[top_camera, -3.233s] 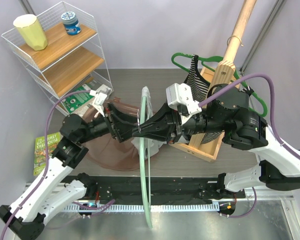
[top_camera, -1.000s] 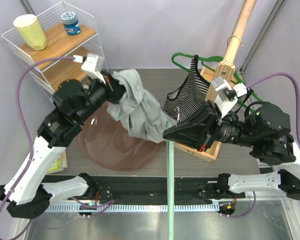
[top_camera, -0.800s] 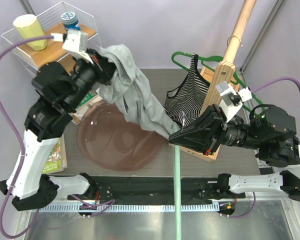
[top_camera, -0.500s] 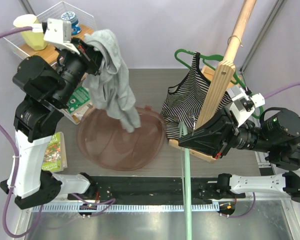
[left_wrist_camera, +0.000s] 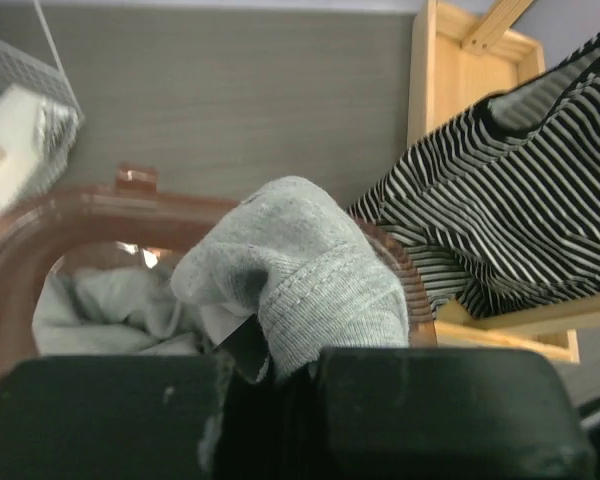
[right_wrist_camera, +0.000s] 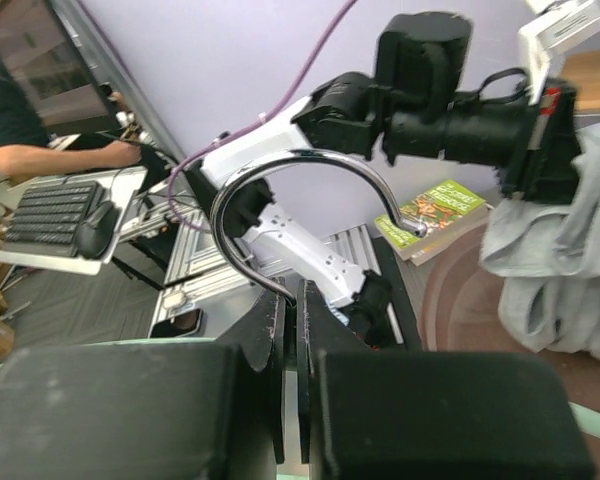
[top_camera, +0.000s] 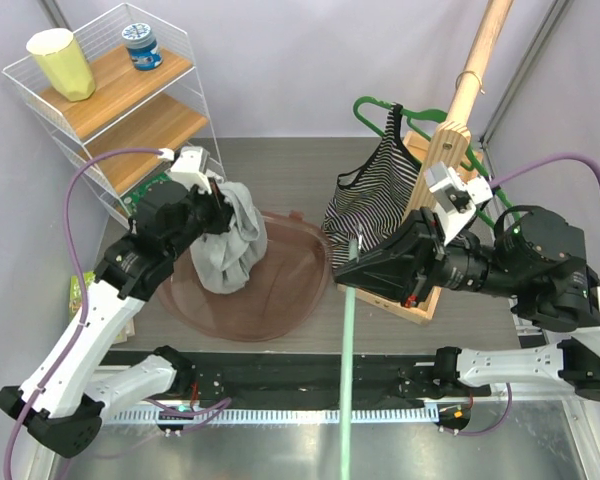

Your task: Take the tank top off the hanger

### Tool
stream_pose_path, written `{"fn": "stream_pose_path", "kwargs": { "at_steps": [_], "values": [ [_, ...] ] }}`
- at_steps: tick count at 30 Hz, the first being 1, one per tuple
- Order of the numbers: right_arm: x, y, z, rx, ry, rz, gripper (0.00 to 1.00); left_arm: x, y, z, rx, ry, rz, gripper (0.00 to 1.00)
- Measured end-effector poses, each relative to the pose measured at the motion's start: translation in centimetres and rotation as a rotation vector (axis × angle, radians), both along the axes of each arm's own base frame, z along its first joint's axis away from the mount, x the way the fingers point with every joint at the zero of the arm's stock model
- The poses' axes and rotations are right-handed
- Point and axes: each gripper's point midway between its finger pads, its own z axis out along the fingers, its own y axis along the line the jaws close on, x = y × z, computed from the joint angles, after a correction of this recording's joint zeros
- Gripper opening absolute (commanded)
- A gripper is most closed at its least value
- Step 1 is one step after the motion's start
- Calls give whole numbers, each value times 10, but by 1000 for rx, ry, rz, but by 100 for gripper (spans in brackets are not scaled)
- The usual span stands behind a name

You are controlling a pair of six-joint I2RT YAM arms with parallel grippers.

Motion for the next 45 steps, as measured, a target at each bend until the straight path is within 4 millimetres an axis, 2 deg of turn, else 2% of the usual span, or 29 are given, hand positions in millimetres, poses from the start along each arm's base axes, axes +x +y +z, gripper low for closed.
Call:
{"fn": "stream_pose_path", "kwargs": {
  "at_steps": [3, 5, 6, 8, 9, 10, 12, 14, 16, 19, 24, 27, 31, 35, 38, 41, 45],
  "values": [
    [10, 8, 1, -8, 8, -40, 1, -14, 7, -15, -14, 54, 12, 0],
    [17, 14, 3, -11, 11, -70, 1, -21, 11, -17, -31, 65, 21, 5],
    [21, 18, 4, -14, 13, -86, 1, -24, 13, -18, -35, 66, 27, 20],
    [31, 27, 4, -25, 16, -122, 1, -28, 19, -24, -28, 79, 45, 42],
    [35, 32, 4, -31, 17, -141, 1, -29, 22, -27, -19, 88, 53, 59],
    [41, 36, 3, -39, 20, -163, 1, -29, 24, -30, -11, 96, 65, 70],
    [51, 42, 2, -51, 26, -210, 1, -28, 26, -37, 13, 115, 75, 86],
    [63, 47, 1, -65, 32, -264, 1, -27, 27, -42, 37, 133, 76, 90],
    [74, 49, 1, -72, 37, -318, 1, -28, 28, -42, 49, 145, 74, 91],
    [87, 47, 2, -79, 44, -397, 1, -32, 29, -23, 41, 116, 61, 90],
    [110, 35, 3, -76, 60, -544, 1, -53, 37, 50, -66, -54, 36, 86],
    [122, 28, 3, -81, 69, -625, 1, -74, 45, 90, -147, -176, 12, 86],
    [138, 23, -2, -101, 68, -729, 1, -112, 54, 138, -260, -357, -56, 91],
    [148, 25, -11, -144, 54, -787, 1, -152, 41, 189, -335, -500, -243, 91],
    [151, 30, -18, -172, 41, -792, 1, -168, 20, 215, -341, -532, -398, 88],
    [151, 32, -23, -198, 31, -792, 1, -168, -10, 221, -326, -495, -565, 82],
    [151, 31, -26, -217, 21, -794, 1, -151, -43, 189, -297, -341, -694, 75]
  ]
}}
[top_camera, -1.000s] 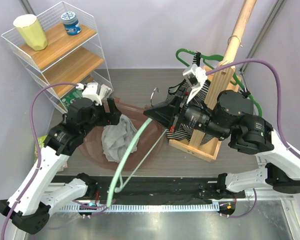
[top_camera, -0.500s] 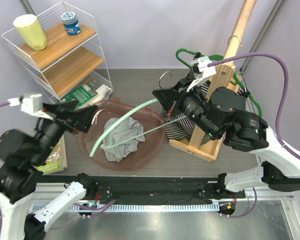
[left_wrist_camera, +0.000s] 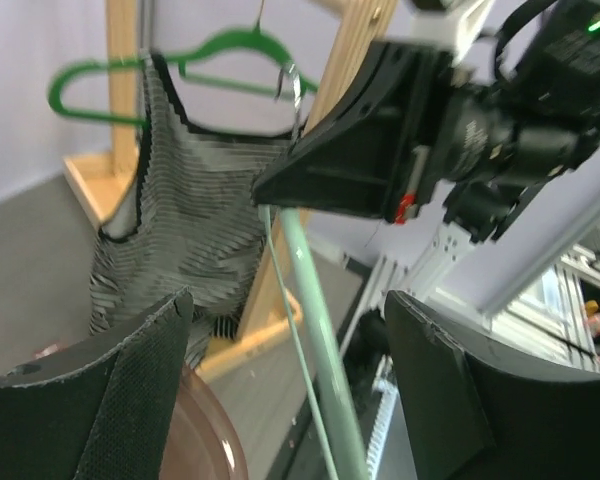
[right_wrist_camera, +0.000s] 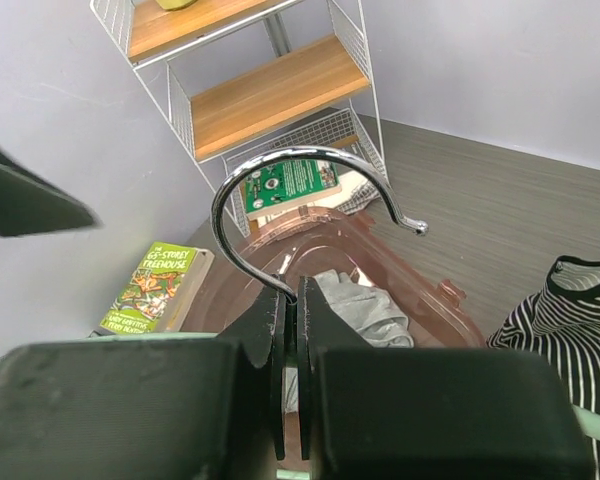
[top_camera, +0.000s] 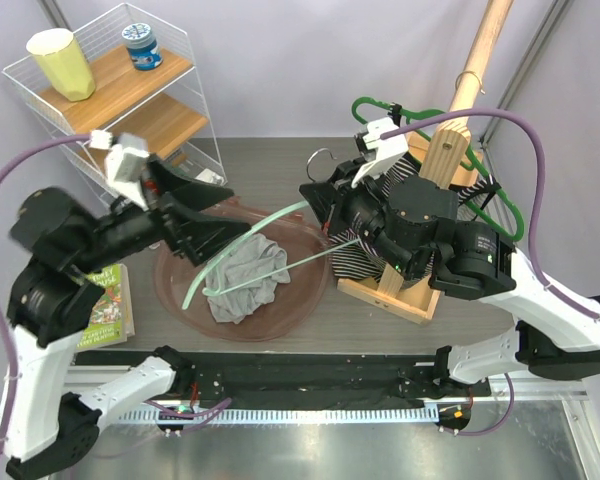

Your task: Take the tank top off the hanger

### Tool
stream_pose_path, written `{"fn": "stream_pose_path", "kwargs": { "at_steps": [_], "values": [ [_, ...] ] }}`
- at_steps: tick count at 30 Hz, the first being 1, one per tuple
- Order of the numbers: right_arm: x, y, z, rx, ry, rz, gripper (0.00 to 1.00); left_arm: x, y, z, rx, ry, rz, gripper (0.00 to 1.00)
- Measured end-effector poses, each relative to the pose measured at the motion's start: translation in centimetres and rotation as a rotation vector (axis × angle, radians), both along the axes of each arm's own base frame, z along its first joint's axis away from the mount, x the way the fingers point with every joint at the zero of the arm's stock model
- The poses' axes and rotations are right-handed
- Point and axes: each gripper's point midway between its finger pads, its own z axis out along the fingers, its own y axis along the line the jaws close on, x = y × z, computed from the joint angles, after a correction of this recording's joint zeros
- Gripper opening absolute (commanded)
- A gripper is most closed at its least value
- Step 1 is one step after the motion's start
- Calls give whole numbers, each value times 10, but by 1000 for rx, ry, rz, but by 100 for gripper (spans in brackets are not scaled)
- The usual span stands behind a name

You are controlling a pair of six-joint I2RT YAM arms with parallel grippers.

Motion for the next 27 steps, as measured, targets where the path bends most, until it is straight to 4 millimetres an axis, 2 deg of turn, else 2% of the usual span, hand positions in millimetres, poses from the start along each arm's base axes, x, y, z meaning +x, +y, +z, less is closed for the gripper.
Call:
{"fn": "stream_pose_path", "kwargs": {
  "at_steps": [4, 6, 17, 20, 23, 26, 27],
  "values": [
    [1, -2, -2, -18, -5, -10, 1, 11, -15, -34, 79, 121, -54, 69],
    [2, -4, -2, -25, -7, -18, 1, 9, -16, -46, 105, 161, -70, 67],
    [10, -7, -6, -65, -22, -67, 1, -34, 8, -57, 136, 141, -87, 54],
    [12, -3, -8, -77, -21, -74, 1, -40, 13, -68, 150, 157, -73, 46],
    [14, 1, -10, -87, -22, -74, 1, -36, 14, -83, 174, 202, -60, 39],
    [15, 5, -11, -92, -21, -74, 1, -30, 12, -96, 196, 248, -49, 27],
    [15, 5, -12, -94, -21, -74, 1, -29, 12, -98, 199, 257, -44, 21]
  ]
}}
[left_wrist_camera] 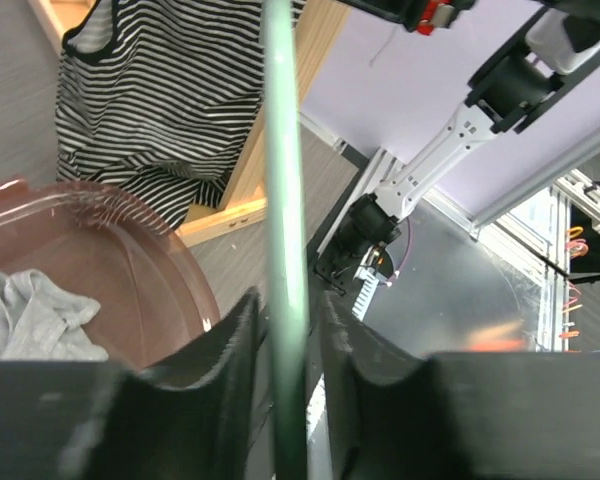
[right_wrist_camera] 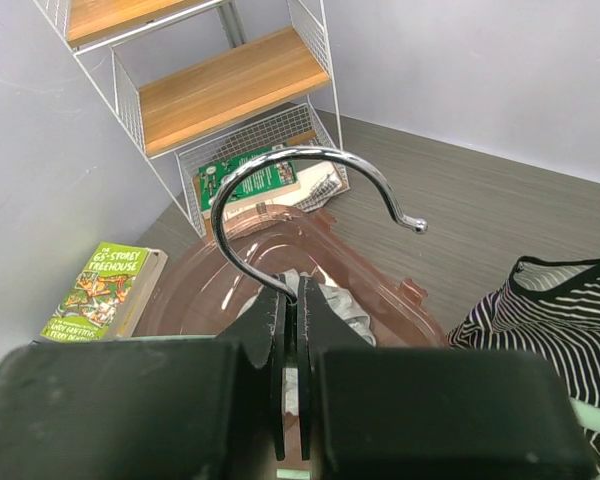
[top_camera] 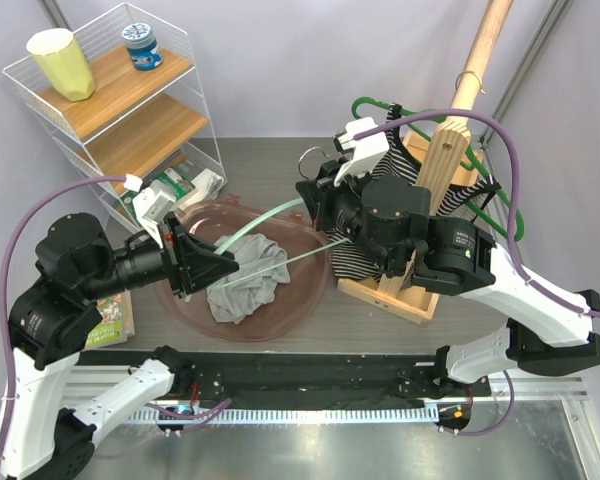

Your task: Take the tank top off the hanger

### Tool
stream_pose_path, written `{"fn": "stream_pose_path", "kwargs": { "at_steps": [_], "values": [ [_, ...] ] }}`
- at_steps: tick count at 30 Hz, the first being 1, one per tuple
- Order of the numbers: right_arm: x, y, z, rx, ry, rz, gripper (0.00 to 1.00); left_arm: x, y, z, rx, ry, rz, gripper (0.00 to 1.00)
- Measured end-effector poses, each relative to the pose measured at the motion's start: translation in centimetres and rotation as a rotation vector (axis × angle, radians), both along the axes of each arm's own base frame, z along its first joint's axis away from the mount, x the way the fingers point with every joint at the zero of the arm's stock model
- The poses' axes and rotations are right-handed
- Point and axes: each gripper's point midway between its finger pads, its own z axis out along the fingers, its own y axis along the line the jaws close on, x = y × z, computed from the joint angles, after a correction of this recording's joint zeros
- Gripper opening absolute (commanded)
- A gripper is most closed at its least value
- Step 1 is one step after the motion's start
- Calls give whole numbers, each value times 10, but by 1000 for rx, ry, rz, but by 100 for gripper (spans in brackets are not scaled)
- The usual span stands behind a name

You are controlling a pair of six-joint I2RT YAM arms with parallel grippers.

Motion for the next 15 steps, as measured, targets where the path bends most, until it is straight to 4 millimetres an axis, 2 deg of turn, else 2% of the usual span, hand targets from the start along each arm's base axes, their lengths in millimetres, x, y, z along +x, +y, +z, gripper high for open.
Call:
{"fn": "stream_pose_path", "kwargs": {
  "at_steps": [1, 3, 4, 7, 10, 15],
  "values": [
    [0, 0, 0, -1, 0, 0, 1, 2, 0, -2, 5, 5, 6, 17],
    [0, 1, -1, -2, 1, 0, 1, 5, 0, -3, 9, 12, 19, 0],
    [0, 1, -1, -2, 1, 0, 1, 7, 0, -4, 11, 12, 27, 0],
    [0, 1, -1, -2, 2, 1, 12, 8, 2, -4, 13, 7, 43, 0],
    [-2, 3, -1, 6, 7, 17, 29, 9, 6, -4, 16, 1, 67, 0],
    [-8, 2, 6, 38, 10, 52, 50, 21, 29, -14, 79, 20, 231, 0]
  ]
}}
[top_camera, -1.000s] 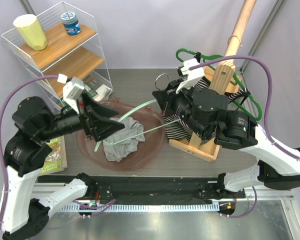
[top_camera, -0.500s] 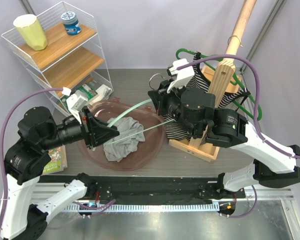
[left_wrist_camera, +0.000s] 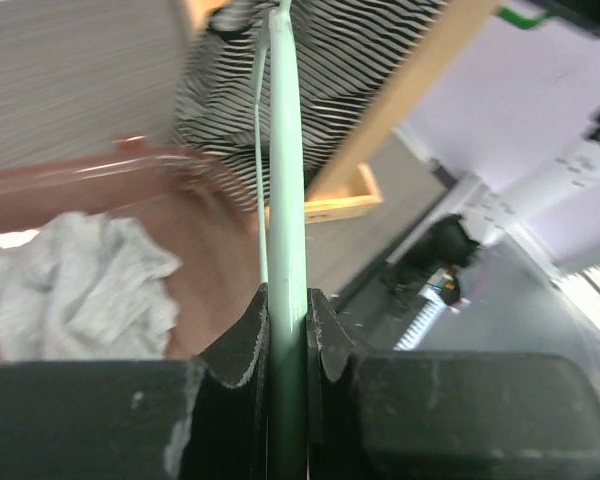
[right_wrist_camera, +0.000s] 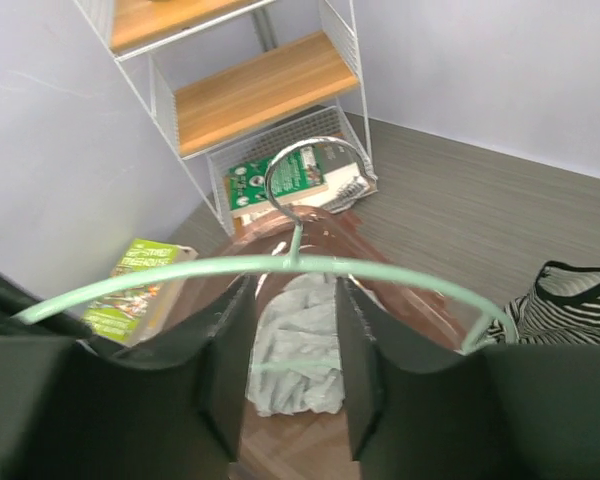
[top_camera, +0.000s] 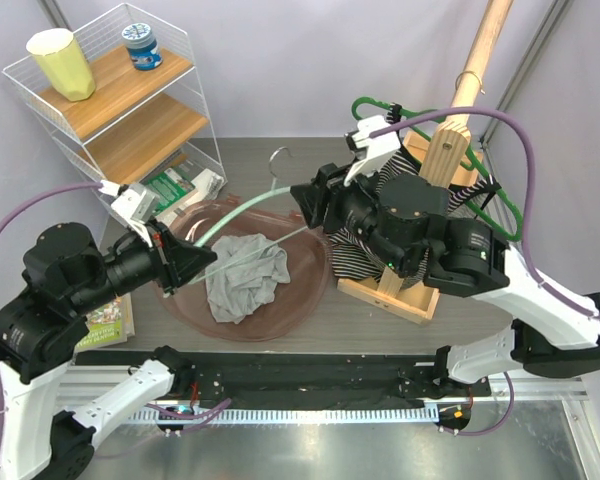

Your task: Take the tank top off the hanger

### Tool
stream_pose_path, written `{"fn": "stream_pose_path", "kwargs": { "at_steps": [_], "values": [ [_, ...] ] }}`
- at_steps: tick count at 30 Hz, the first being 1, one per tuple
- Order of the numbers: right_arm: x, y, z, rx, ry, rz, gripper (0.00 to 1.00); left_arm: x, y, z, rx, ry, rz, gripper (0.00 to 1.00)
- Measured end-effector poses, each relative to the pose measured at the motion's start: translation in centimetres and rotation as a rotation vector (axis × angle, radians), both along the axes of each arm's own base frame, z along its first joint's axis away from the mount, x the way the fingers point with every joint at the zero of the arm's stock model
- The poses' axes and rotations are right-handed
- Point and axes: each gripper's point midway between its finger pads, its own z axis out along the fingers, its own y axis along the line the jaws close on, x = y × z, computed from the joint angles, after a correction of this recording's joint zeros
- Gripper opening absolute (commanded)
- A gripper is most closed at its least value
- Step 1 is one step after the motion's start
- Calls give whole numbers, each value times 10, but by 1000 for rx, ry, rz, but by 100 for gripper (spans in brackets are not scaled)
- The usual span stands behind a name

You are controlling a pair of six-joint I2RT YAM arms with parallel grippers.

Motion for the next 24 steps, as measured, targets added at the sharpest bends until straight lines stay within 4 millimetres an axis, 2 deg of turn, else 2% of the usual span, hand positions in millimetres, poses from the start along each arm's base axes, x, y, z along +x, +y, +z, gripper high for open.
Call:
{"fn": "stream_pose_path", "kwargs": {
  "at_steps": [4, 10, 13, 17, 20, 24],
  "values": [
    [-11, -9, 15, 52, -5, 53, 63, 8, 20, 0, 47, -14, 116, 0],
    [-43, -27, 49, 164, -28, 210, 65, 26, 36, 5, 88, -56, 235, 0],
    [-65, -34, 73, 230, -52, 326, 65, 49, 38, 9, 128, -74, 294, 0],
    [-92, -52, 96, 303, -80, 447, 65, 99, 27, 22, 188, -104, 358, 0],
    [-107, -71, 108, 349, -100, 493, 65, 143, 8, 39, 201, -146, 380, 0],
    [-121, -103, 121, 412, -124, 518, 65, 200, -20, 46, 218, -166, 361, 0]
  ]
}}
